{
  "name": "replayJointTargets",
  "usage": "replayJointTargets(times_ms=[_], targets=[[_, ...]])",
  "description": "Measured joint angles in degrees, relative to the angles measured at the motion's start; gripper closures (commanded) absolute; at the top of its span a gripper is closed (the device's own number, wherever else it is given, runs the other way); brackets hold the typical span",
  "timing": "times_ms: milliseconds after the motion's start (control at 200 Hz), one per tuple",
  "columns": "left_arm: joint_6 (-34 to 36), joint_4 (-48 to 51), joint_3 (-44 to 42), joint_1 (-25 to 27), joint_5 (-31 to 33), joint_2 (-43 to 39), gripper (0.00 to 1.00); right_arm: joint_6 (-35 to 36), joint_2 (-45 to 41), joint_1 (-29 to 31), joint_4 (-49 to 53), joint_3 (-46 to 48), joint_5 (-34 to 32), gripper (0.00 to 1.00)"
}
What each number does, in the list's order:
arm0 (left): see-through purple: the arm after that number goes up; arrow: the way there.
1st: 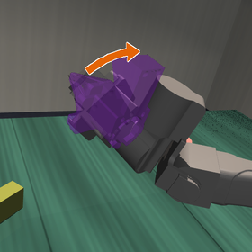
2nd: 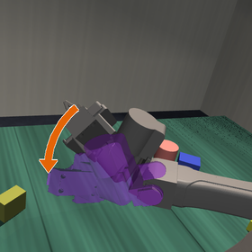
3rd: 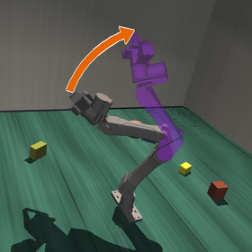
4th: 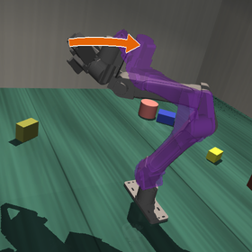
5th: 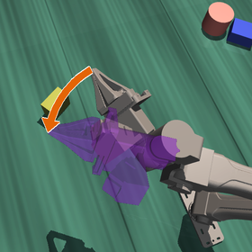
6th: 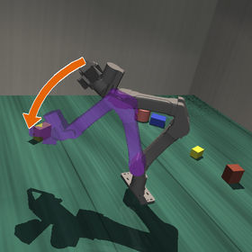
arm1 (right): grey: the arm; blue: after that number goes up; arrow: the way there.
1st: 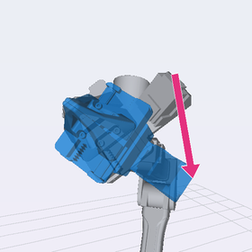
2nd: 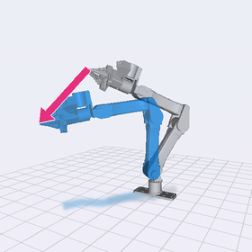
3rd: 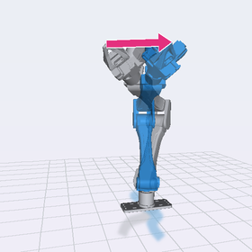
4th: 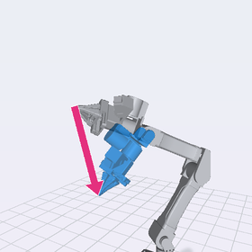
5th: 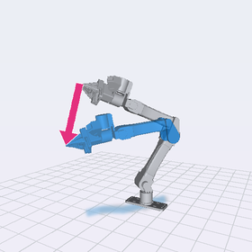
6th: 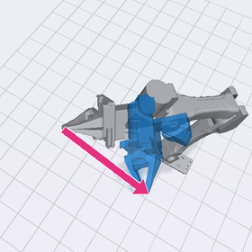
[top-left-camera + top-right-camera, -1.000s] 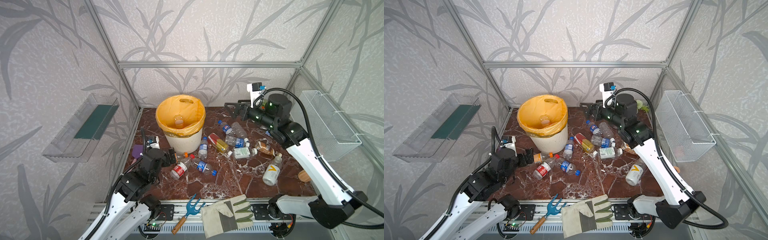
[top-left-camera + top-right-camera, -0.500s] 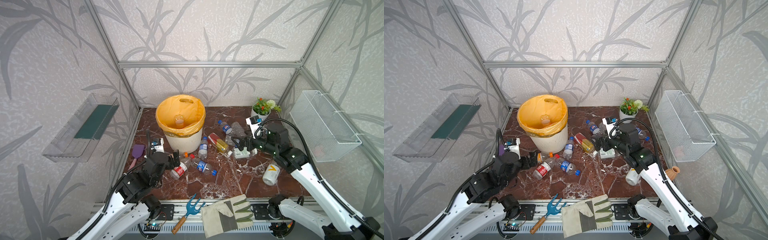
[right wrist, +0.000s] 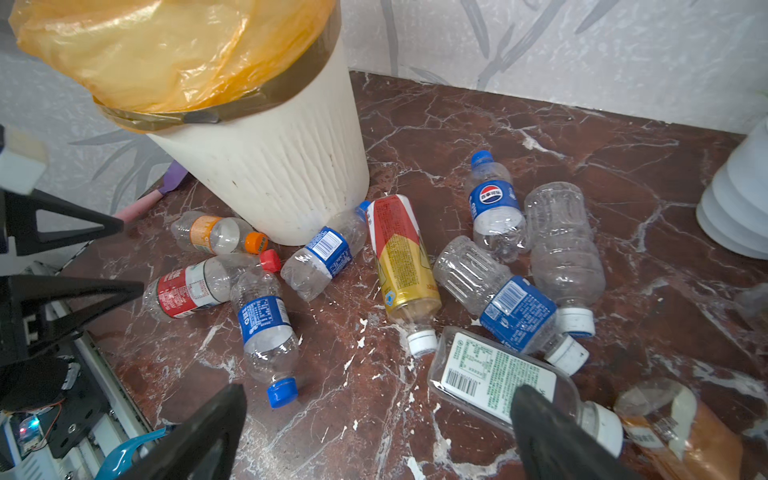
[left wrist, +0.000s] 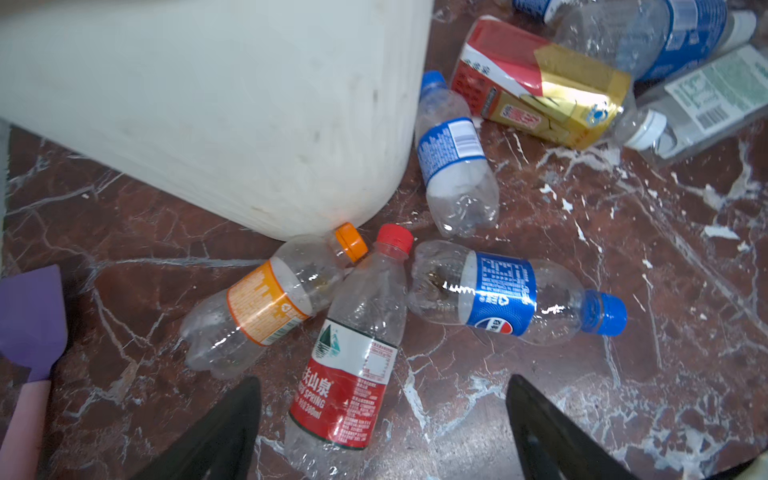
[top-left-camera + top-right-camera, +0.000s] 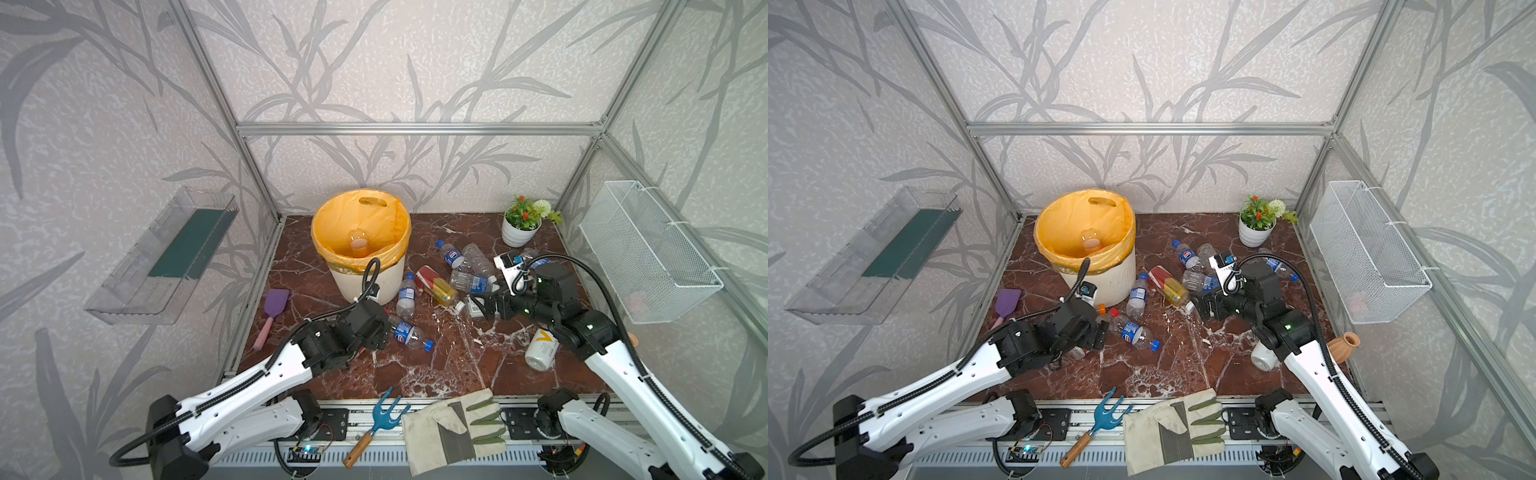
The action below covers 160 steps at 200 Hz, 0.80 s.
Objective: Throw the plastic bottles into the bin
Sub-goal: 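Move the right gripper back toward the bottles while the left gripper reaches forward, then lower the left gripper onto the blue-capped Pepsi bottle and grasp it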
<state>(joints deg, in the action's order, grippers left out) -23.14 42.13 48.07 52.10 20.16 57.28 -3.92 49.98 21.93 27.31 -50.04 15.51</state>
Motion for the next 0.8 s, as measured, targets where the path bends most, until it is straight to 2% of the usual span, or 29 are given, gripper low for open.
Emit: replayJointTargets(times_ms=[225, 380, 490, 800], targets=[[11.19, 4.81, 11.37, 3.61, -3.39, 16.96, 0.22, 1.29, -0.22, -5.03, 0.44, 0.00, 1.20, 0.01], [19.61, 8.11, 15.37, 5.77, -5.66, 26.60, 0.27, 2.10, -1.05, -7.10, 1.14, 0.02, 2.19, 0.01], [26.25, 10.82, 16.31, 6.49, -7.39, 29.46, 0.32, 2.21, -1.84, -7.80, 1.29, 0.09, 2.69, 0.01], [43.43, 9.94, 16.15, 6.71, -10.27, 30.49, 0.32, 2.25, -2.69, -8.94, 1.29, 0.79, 3.06, 0.01]])
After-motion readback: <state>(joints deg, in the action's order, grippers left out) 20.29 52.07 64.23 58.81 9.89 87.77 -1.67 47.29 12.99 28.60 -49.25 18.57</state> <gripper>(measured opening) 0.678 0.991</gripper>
